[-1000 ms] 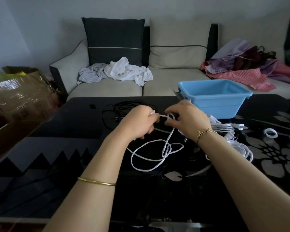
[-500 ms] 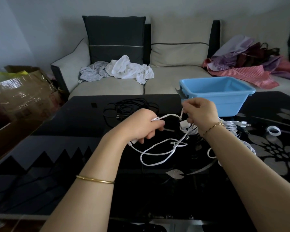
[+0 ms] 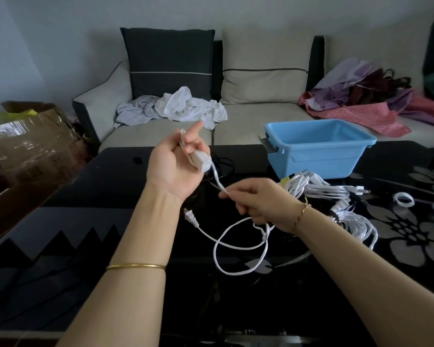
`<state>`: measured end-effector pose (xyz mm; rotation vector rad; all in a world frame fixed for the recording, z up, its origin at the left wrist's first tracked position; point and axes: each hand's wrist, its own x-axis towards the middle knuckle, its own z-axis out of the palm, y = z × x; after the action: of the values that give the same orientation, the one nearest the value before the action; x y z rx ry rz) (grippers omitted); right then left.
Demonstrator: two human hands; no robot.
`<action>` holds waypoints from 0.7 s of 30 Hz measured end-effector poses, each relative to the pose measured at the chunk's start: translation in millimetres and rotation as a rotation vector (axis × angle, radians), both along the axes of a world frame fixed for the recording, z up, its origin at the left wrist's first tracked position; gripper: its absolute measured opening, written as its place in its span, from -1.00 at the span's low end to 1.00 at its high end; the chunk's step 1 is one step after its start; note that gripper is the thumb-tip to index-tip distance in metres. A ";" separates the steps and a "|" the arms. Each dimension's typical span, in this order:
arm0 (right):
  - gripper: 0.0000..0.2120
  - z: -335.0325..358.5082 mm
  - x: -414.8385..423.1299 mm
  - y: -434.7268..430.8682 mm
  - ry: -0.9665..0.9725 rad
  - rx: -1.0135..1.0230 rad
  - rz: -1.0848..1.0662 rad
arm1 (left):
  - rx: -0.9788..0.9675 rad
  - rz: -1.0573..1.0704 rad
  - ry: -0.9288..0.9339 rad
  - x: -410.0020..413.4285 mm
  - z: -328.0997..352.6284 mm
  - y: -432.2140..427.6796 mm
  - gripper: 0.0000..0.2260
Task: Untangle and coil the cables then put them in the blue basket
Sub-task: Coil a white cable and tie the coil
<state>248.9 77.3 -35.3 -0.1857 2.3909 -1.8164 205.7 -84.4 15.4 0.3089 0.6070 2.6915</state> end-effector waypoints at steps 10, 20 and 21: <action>-0.86 35.0 24.8 -3.8 -0.078 0.128 0.323 | -0.953 0.580 0.334 -8.0 -25.2 3.9 -0.83; -0.94 30.9 1.4 25.9 0.436 0.202 -0.306 | -1.381 -0.148 0.603 19.1 -11.0 17.2 -0.58; -0.96 29.0 0.1 26.4 0.467 0.206 -0.333 | -1.383 -0.199 0.621 22.2 -8.5 17.1 -0.59</action>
<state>249.0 103.6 -6.3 -0.2216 3.0764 -1.7928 227.9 -67.3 6.8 0.6965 2.1881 1.3971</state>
